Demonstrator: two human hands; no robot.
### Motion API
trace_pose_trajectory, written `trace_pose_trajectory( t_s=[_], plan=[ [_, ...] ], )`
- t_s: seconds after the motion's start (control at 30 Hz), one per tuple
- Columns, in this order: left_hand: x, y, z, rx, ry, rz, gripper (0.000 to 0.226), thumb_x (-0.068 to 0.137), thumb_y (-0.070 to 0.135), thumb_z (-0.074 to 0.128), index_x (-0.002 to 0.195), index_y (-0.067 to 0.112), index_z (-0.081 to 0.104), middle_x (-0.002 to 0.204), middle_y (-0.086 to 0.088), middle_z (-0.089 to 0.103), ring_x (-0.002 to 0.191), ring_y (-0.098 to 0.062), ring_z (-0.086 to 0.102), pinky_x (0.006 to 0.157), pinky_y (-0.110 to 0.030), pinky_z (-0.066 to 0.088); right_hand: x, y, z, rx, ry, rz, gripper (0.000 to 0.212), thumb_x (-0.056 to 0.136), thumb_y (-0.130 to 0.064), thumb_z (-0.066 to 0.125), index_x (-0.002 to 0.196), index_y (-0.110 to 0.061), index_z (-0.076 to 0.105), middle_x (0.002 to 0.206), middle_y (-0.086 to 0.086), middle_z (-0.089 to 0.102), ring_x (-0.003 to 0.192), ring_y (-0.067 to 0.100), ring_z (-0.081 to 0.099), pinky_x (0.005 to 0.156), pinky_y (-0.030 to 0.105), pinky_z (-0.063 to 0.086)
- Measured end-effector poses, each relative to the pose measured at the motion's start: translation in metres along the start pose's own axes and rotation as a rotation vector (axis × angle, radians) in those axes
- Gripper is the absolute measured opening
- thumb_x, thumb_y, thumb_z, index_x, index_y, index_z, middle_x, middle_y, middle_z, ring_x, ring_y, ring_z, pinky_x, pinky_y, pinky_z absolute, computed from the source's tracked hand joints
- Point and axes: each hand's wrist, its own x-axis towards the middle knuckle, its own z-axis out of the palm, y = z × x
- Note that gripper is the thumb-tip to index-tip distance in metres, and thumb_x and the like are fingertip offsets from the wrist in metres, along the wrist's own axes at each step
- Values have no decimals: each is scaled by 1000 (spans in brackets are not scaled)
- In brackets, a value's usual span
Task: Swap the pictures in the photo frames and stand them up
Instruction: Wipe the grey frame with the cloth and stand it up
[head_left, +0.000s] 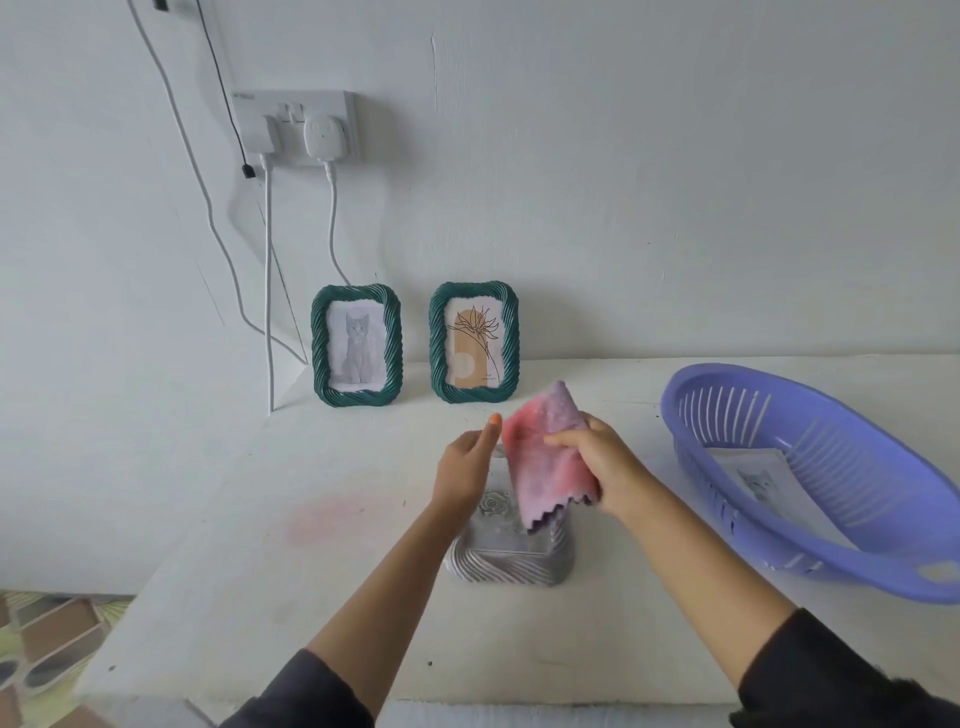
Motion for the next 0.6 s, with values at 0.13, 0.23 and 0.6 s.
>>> trace_pose_trajectory(
  t_s=[0.13, 0.23, 0.6],
  plan=[
    [-10, 13, 5, -531, -229, -297, 50, 96, 43, 41, 119, 1, 57, 116, -21, 64, 105, -33, 63, 95, -41, 49, -1, 8, 22, 163, -49, 130, 13, 86, -5, 51, 86, -6, 63, 70, 10, 69, 72, 23, 63, 67, 29, 50],
    [-11, 16, -8, -512, -146, -300, 30, 96, 23, 47, 112, -1, 57, 101, -17, 67, 87, -28, 65, 76, -35, 54, 1, 12, 24, 80, -4, 52, 14, 88, -11, 50, 81, -10, 62, 72, 8, 64, 70, 20, 58, 62, 27, 46],
    [3, -42, -140, 289, 307, -291, 34, 89, 17, 58, 119, 1, 56, 118, -22, 62, 109, -37, 57, 95, -42, 46, 6, 71, -19, -971, 301, -118, 44, 92, -26, 48, 126, 1, 50, 138, 13, 48, 129, 27, 42, 104, 34, 35]
  ],
)
